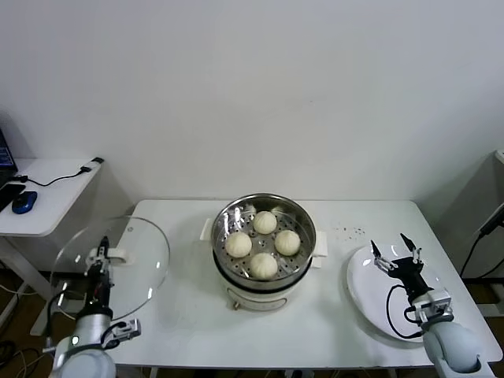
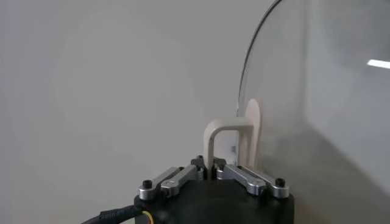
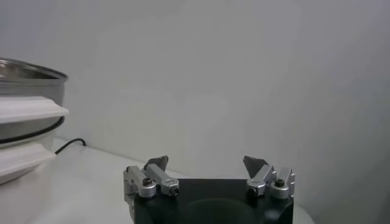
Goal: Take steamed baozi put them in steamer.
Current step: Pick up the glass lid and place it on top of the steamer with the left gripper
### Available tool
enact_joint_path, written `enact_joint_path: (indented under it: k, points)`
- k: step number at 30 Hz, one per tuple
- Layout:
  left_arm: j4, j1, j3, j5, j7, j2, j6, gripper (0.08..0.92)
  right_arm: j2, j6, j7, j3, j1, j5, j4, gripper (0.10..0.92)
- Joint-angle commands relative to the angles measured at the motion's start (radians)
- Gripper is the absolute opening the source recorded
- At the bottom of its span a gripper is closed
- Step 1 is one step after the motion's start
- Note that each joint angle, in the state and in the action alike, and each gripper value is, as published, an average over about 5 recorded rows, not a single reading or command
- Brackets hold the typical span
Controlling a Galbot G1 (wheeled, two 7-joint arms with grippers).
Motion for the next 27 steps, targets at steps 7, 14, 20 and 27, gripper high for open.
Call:
enact_joint_path:
  k: [7,14,20,27]
  points:
    - [-0.235,-0.41,0.462,0.012,0.506,0.218,0.487,0.15,-0.006,-0.005,0.012,-0.041,0.068,-0.022,-0.045,0.823]
    - [-0.113,-0.582,0.668,0.223,0.606,0.039,0.493,0.15,0.01,-0.001,0.015,-0.038,0.074,-0.032,-0.058,0.823]
    - [0.022,-0.611,0.755,0.284,0.517,-0.123,0.493,0.15,0.014,0.003,0.016,-0.026,0.071,-0.035,-0.062,0.823]
    - [0.114,-0.604,0.813,0.303,0.482,-0.216,0.493,0.15,0.019,0.01,0.013,-0.009,0.06,-0.037,-0.065,0.823]
